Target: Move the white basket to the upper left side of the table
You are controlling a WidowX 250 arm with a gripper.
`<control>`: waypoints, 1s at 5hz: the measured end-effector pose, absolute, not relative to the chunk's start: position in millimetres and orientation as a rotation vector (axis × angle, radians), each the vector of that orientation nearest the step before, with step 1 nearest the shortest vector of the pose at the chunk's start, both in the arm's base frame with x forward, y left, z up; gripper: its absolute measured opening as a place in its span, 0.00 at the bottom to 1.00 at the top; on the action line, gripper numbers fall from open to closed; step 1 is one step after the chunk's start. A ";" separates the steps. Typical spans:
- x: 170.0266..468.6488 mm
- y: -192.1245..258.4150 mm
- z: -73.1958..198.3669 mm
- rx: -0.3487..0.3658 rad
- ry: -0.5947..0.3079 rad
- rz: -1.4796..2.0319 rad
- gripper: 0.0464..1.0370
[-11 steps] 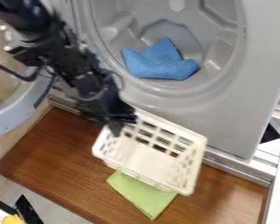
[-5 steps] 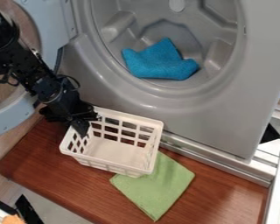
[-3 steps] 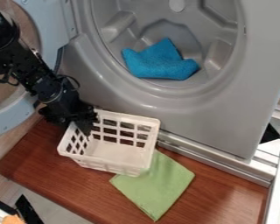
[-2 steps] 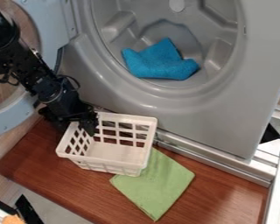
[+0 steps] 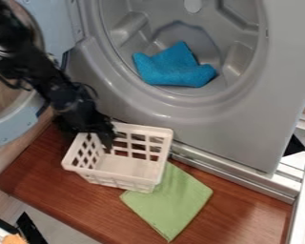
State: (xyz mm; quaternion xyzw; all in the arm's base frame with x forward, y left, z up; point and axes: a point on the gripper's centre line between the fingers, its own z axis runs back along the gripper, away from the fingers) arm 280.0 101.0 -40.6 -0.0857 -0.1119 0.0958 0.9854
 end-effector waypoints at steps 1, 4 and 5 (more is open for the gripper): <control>286.2 90.8 -25.9 -0.134 -0.229 0.131 0.96; 301.4 60.0 32.4 -0.035 -0.313 -0.043 0.96; 301.1 52.2 51.6 -0.006 -0.357 -0.073 0.96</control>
